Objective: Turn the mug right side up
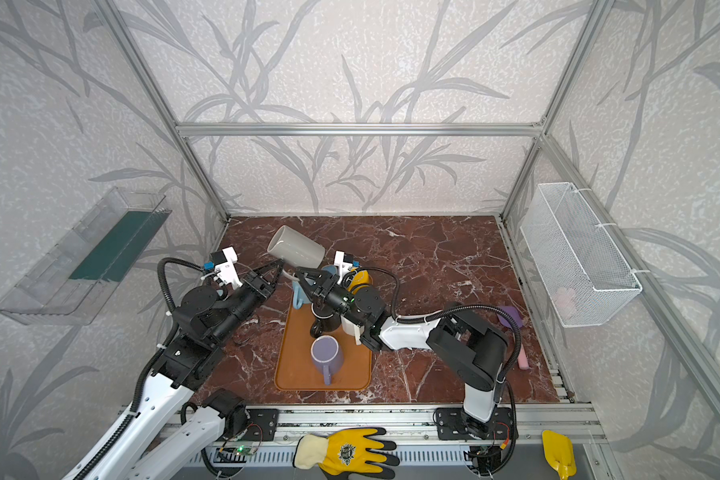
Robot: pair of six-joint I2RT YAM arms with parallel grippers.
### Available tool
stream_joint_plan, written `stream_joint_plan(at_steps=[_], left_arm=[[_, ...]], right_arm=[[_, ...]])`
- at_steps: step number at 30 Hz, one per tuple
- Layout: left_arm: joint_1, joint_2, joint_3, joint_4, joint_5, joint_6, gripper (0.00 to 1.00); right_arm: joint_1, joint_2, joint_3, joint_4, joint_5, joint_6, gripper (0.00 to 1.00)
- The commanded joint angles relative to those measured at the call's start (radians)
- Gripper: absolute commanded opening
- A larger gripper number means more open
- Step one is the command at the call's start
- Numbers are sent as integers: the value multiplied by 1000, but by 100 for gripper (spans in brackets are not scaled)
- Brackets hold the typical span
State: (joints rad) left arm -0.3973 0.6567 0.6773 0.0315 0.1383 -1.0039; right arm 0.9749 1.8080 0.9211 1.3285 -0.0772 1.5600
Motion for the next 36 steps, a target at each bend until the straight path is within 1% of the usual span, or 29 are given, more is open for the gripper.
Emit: stream_joint_plan(at_steps=[1, 3, 6, 14, 20, 23, 25, 27, 28, 29, 31, 33, 36], left_arm=[[-3, -20, 7, 45, 21, -9, 0], [-2, -20, 8, 24, 26, -7, 0], [-3, -19, 11, -6, 30, 0, 0], [-3, 1, 49, -82, 46, 24, 0], [-3, 6, 65, -135, 26, 37, 16], [-3, 7, 65, -147, 21, 45, 27], [-3, 6, 68, -154, 21, 50, 36], [-3, 10, 71, -164, 22, 57, 39], [-3, 11, 73, -171, 21, 61, 36], [-2, 11, 75, -177, 19, 66, 31], [-2, 9, 79, -195, 11, 75, 18], [-2, 7, 83, -208, 7, 85, 9], [-1, 15, 93, -223, 17, 103, 2]], right_arm=[[-10, -9, 53, 77, 19, -49, 15], [-12, -11, 53, 77, 13, -60, 11], [-14, -15, 55, 77, 2, -83, 0], [-15, -8, 77, 77, -65, -126, 0], [-23, -6, 89, 72, -135, -153, 0], [-25, 0, 101, 64, -169, -162, 0], [-26, -1, 109, 49, -196, -179, 0], [-27, -5, 114, 27, -220, -198, 0], [-27, -9, 114, 19, -227, -207, 0], [-27, -10, 113, 14, -234, -214, 0], [-30, -19, 109, -2, -247, -226, 0], [-31, -27, 104, -20, -257, -240, 0], [-36, -46, 99, -70, -279, -263, 0]])
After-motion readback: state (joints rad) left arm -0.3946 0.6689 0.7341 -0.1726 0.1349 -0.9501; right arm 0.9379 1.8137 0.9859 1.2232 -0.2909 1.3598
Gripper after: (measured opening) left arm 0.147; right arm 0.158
